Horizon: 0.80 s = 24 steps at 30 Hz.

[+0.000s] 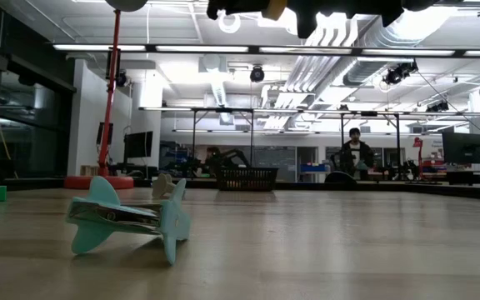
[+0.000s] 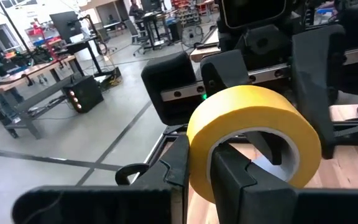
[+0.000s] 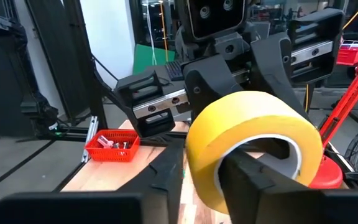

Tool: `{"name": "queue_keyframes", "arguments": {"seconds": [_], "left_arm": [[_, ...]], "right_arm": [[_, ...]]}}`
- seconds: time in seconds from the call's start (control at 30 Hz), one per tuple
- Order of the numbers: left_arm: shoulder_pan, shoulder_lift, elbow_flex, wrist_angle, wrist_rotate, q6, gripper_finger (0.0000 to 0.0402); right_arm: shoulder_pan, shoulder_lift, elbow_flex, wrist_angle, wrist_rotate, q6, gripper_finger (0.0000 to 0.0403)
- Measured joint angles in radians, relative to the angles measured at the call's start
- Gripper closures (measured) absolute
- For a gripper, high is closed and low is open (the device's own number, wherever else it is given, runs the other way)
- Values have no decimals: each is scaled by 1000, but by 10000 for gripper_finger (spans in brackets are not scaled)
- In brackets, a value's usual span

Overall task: Pick and place Stapler, Stapler remover, tape
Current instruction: Put the yellow tape into the blue basket

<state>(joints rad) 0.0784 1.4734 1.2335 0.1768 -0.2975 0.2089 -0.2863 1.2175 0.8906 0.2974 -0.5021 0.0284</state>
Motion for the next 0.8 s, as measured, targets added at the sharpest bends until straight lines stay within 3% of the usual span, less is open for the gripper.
{"name": "queue_keyframes", "arguments": {"seconds": [0.2, 0.4, 0.57, 0.8], "left_arm": [[0, 0, 0, 0, 35, 0, 363], [1, 0, 0, -1, 57, 1, 336], [0, 0, 0, -1, 57, 31, 284], [2, 0, 0, -12, 56, 34, 180]], "right_arm": [[0, 0, 0, 0, -7, -1, 370], [-1, 0, 0, -1, -4, 35, 370], [-2, 0, 0, -3, 23, 72, 370], [-16, 0, 0, -52, 75, 109, 370]]}}
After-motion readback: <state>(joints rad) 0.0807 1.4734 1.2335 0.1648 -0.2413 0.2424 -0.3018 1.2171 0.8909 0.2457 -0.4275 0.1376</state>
